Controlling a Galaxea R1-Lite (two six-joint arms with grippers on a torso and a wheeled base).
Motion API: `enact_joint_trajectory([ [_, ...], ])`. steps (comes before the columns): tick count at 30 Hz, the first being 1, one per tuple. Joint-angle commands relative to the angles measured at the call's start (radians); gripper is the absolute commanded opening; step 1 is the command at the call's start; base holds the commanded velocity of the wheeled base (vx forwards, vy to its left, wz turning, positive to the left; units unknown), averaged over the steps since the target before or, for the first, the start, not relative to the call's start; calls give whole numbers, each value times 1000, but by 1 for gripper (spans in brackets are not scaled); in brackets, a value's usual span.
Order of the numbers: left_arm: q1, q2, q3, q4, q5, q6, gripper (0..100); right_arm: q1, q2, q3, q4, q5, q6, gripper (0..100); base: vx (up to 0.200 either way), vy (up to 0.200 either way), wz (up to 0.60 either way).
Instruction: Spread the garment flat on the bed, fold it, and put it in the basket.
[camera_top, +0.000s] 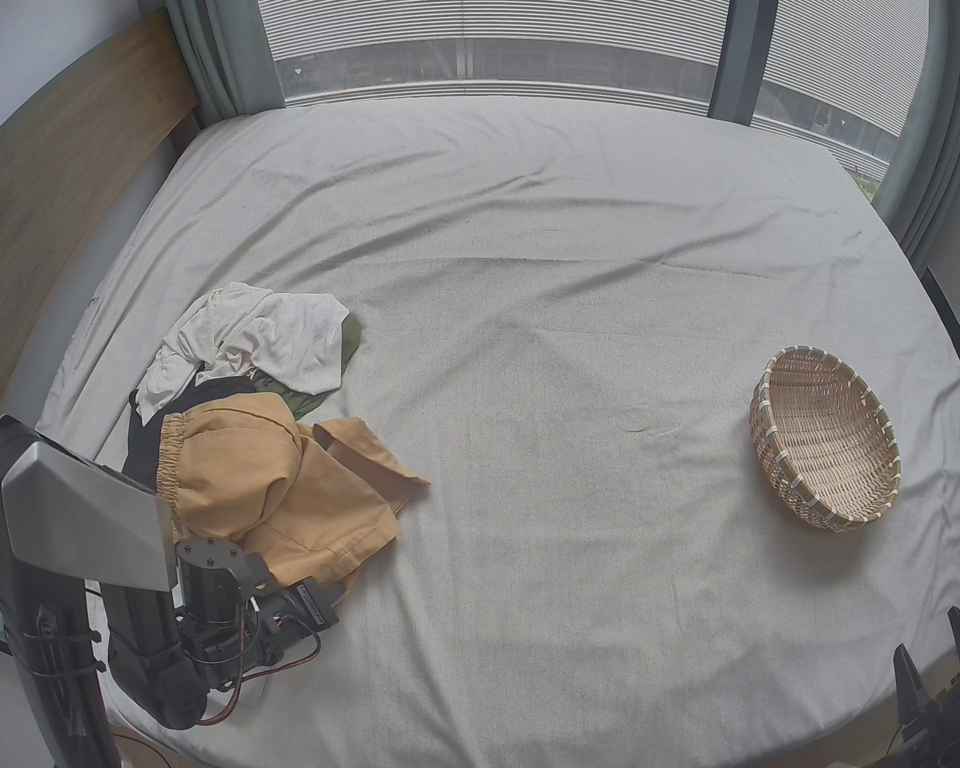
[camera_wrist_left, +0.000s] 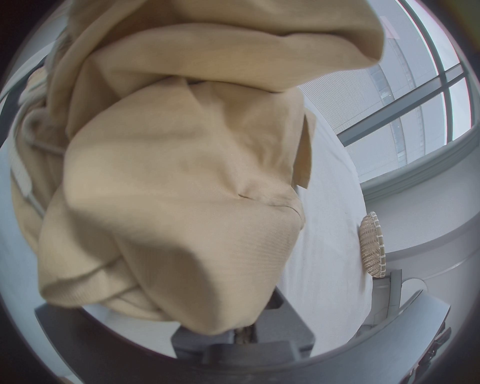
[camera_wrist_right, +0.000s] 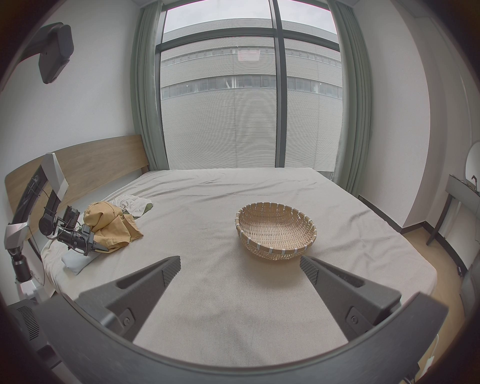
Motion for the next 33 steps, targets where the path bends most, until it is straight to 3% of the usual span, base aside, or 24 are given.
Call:
enact_joint_trajectory([
  [1,-62,2,-27,-1,1,-3,0,0,-5,18,0,0,0,100,0,0,0],
  [33,-339,87,-236,1,86,-35,0,0,-5,18,0,0,0,100,0,0,0],
])
